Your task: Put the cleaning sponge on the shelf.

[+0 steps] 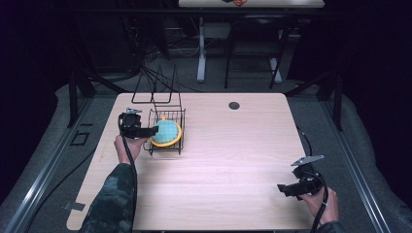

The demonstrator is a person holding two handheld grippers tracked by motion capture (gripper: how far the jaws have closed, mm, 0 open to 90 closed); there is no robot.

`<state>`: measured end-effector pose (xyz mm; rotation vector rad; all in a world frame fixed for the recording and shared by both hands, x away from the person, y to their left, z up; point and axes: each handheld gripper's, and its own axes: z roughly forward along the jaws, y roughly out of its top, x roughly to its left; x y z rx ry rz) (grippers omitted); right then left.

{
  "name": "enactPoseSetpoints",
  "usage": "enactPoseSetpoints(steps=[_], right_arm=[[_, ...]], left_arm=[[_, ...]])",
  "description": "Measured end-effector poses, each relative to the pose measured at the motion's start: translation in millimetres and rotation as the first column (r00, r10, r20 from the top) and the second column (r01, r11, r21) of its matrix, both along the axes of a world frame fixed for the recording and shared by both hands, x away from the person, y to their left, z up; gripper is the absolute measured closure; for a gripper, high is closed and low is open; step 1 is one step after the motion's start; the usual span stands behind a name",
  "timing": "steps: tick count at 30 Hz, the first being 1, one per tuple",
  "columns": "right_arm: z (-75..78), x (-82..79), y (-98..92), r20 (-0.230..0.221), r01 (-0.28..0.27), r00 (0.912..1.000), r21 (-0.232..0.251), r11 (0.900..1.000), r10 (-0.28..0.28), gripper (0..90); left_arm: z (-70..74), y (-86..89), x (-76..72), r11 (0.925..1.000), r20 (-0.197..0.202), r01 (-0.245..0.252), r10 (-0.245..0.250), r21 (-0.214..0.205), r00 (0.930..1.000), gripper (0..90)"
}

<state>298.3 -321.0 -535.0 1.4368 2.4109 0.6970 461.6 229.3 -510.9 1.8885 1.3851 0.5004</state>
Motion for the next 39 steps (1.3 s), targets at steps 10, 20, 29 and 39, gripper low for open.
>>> enactPoseSetpoints(steps=[10,20,29,39], right_arm=[[1.1,-1.2,-0.3,0.010,0.007,0.9999,0.010,0.9999,-0.007,10.5],[1.2,-1.6,-0.2,0.011,0.008,0.9999,0.008,0.9999,-0.008,10.5],[1.4,-2.0,-0.3,0.006,0.007,1.0000,0.005,1.0000,-0.007,10.4],[1.1,-2.5,0.4,0.011,0.006,0.9999,0.012,0.9999,-0.007,9.7]], left_arm=[[5.4,6.1,-13.9,0.9990,0.010,-0.023,0.022,0.039,0.9997,13.1],[9.7,19.6,-29.1,0.9980,0.007,-0.051,0.051,0.036,0.9987,0.4],[15.6,23.7,-50.9,0.9978,0.008,-0.024,0.024,0.062,0.9997,0.0],[19.6,23.5,-80.1,0.9956,-0.033,0.026,-0.023,0.090,0.9992,0.0]])
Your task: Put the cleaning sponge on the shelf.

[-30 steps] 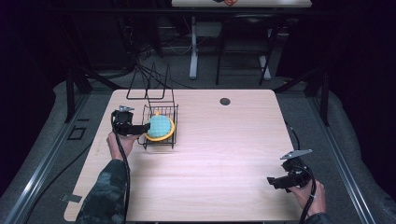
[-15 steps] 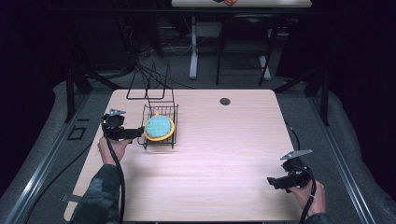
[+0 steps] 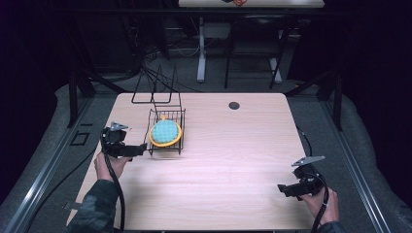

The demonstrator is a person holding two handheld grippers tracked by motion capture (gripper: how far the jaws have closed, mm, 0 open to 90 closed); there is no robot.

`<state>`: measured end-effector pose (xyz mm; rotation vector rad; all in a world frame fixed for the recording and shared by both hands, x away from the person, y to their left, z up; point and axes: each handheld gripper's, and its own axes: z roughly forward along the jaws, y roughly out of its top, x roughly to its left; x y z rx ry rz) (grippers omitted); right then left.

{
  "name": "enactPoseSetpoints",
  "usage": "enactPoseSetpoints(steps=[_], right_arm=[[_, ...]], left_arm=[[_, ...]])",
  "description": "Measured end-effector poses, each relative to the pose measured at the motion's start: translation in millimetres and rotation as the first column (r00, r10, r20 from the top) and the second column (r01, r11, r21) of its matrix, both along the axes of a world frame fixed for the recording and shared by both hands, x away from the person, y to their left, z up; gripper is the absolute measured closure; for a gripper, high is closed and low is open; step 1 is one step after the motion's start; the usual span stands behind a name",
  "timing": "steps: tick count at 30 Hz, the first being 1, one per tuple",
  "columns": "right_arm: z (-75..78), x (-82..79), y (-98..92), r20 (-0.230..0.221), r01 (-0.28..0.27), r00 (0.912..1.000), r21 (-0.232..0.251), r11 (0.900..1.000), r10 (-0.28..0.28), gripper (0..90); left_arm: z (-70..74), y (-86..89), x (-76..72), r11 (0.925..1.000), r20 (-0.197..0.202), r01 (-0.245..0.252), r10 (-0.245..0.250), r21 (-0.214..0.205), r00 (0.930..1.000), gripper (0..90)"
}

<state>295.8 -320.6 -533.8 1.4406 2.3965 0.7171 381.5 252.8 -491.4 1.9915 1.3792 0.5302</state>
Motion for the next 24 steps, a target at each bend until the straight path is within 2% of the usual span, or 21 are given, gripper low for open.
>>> enactPoseSetpoints(steps=[2,4,11,13,16,17,19,21,24], right_arm=[[-0.1,0.0,0.0,0.000,0.001,1.0000,0.001,1.0000,-0.001,9.6],[-0.4,0.0,0.4,-0.003,0.000,1.0000,0.004,1.0000,0.000,9.6],[-0.2,-0.4,1.6,0.003,-0.001,1.0000,0.002,1.0000,0.001,9.7],[-0.7,-0.4,1.8,0.003,-0.002,1.0000,-0.003,1.0000,0.002,9.8],[-0.8,-0.6,2.1,0.005,-0.004,1.0000,-0.005,1.0000,0.004,10.0],[-0.6,-0.5,1.9,0.000,-0.005,1.0000,-0.009,0.9999,0.005,10.1],[-1.6,-0.3,1.9,0.001,-0.008,1.0000,-0.019,0.9998,0.008,10.3],[-2.5,-0.2,2.1,0.004,-0.009,1.0000,-0.019,0.9998,0.009,10.3],[-3.1,0.0,2.6,-0.005,-0.014,0.9999,-0.017,0.9998,0.013,9.9]], left_arm=[[-0.4,-0.6,-5.5,1.0000,-0.011,0.007,-0.007,-0.001,0.9999,0.0],[-2.0,-0.3,-12.2,0.9994,-0.021,0.029,-0.030,-0.021,0.9993,0.0],[-10.2,-2.4,-34.2,0.9987,-0.042,0.051,-0.051,-0.002,0.9978,0.0],[-13.0,-3.0,-39.8,0.9978,-0.066,0.066,-0.066,0.004,0.9956,0.0],[-19.0,-3.8,-48.8,0.9976,-0.082,0.069,-0.069,0.001,0.9942,0.0],[-21.6,-4.5,-52.0,0.9978,-0.085,0.066,-0.066,-0.011,0.9942,0.0],[-25.6,-4.6,-57.9,0.9974,-0.086,0.072,-0.073,-0.009,0.9937,0.0],[-29.0,-3.7,-63.4,0.9968,-0.052,0.080,-0.080,-0.012,0.9954,0.0],[-36.0,-0.8,-69.7,0.9967,-0.038,0.081,-0.081,0.008,0.9960,0.0]])
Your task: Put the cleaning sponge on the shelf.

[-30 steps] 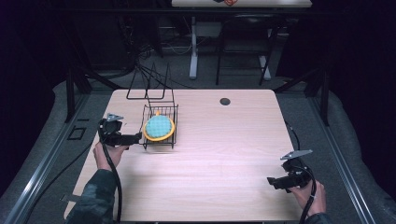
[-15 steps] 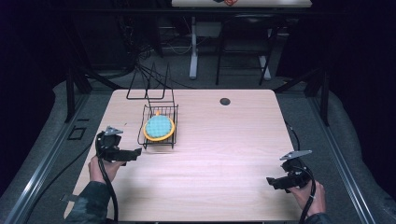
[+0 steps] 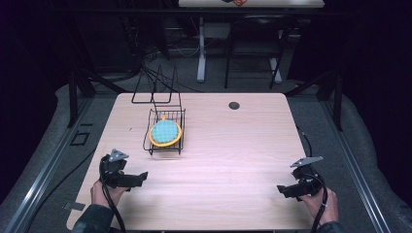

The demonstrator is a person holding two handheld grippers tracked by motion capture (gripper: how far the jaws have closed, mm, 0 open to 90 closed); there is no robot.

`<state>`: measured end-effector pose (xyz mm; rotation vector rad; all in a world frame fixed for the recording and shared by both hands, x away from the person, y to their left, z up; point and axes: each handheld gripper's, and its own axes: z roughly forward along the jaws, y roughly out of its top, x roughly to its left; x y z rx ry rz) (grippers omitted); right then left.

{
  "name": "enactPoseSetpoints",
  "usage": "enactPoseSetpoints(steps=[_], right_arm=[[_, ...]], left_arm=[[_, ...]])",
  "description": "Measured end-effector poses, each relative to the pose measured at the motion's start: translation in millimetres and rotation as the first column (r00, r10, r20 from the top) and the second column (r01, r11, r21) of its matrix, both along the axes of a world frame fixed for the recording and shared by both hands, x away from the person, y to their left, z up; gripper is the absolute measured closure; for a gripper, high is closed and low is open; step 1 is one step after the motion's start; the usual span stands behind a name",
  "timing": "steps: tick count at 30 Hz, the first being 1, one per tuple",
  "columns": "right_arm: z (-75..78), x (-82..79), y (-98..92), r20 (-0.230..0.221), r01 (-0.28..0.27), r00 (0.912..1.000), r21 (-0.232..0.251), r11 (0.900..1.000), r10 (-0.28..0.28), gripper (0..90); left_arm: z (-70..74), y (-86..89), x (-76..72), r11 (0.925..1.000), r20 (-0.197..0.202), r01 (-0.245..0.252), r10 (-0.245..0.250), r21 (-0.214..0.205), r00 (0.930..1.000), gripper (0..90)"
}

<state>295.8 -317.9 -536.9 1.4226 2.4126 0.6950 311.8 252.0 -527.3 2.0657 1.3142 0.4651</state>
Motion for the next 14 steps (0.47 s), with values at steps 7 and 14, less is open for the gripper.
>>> enactPoseSetpoints(steps=[7,14], right_arm=[[-1.3,-0.2,1.3,0.000,-0.006,1.0000,-0.021,0.9998,0.006,9.8],[-3.6,-0.3,0.0,0.004,-0.006,1.0000,-0.029,0.9996,0.006,9.8]], left_arm=[[-7.6,3.6,3.7,0.9997,-0.051,-0.018,0.019,0.016,0.9985,0.0],[-10.0,7.6,7.3,0.9996,-0.056,-0.025,0.026,0.015,0.9981,0.0]])
